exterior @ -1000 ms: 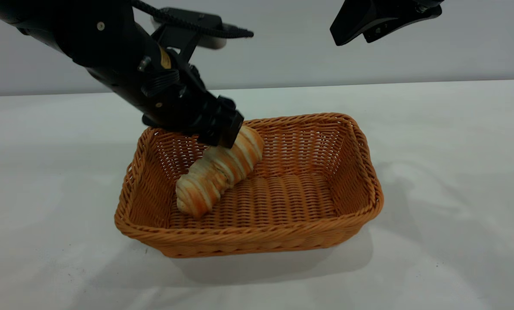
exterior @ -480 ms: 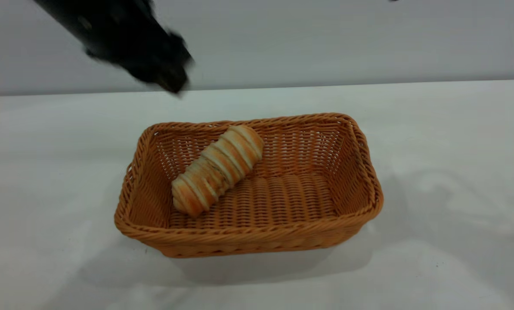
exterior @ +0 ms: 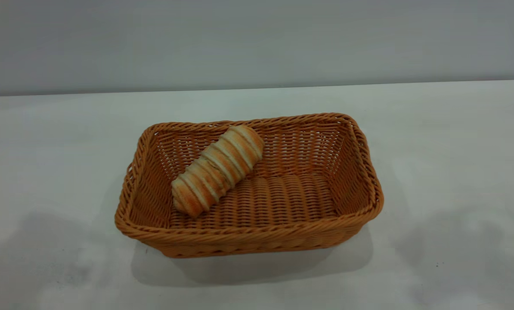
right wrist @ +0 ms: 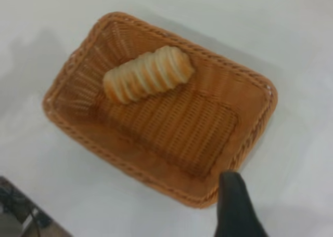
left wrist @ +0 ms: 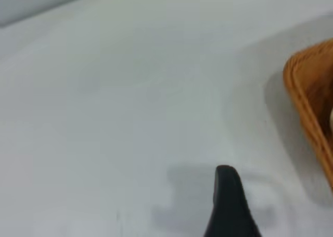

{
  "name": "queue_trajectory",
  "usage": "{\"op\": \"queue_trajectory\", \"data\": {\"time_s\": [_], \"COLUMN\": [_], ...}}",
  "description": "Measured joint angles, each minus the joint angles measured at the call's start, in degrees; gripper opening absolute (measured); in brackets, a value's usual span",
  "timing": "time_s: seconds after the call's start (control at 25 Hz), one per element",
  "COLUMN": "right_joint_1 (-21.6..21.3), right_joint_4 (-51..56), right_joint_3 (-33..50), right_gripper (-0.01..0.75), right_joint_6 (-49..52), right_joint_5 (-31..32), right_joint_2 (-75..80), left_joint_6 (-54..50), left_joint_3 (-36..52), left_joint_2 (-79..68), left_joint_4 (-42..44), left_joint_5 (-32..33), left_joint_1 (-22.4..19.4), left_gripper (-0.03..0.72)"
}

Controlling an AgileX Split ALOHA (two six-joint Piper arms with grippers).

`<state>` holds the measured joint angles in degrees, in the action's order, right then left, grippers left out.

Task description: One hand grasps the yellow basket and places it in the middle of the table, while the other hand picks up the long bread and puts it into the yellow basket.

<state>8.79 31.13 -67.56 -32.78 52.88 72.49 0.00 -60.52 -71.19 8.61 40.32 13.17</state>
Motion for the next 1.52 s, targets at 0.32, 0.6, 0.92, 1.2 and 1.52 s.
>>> {"op": "queue_trajectory", "data": {"time_s": [0.32, 0.6, 0.92, 1.2, 1.52], "right_joint_1": [0.0, 0.0, 0.0, 0.0, 0.0], "right_joint_4": [-0.4, -0.9, -3.6, -6.9, -8.3], "right_joint_3": [4.0, 9.2, 15.7, 22.0, 29.7], "right_gripper": [0.49, 0.49, 0.49, 0.49, 0.49], "right_joint_6": [2.2, 3.5, 8.3, 13.9, 15.4], "right_joint_5": [3.9, 10.1, 15.3, 16.9, 17.1], "right_joint_2": [-13.4, -25.1, -41.9, -52.8, -60.5], "left_joint_6": [7.3, 11.0, 11.1, 11.0, 10.4], "left_joint_3": [0.0, 0.0, 4.5, 19.9, 32.2], "left_joint_2": [14.4, 29.7, 44.5, 57.0, 68.7], "left_joint_4": [-6.6, -15.3, -16.1, -14.6, -12.9], "left_joint_5": [19.6, 26.3, 26.6, 26.6, 25.7], "left_joint_1": [0.0, 0.0, 1.6, 2.1, 2.1], "left_gripper": [0.542, 0.542, 0.542, 0.541, 0.541]}}
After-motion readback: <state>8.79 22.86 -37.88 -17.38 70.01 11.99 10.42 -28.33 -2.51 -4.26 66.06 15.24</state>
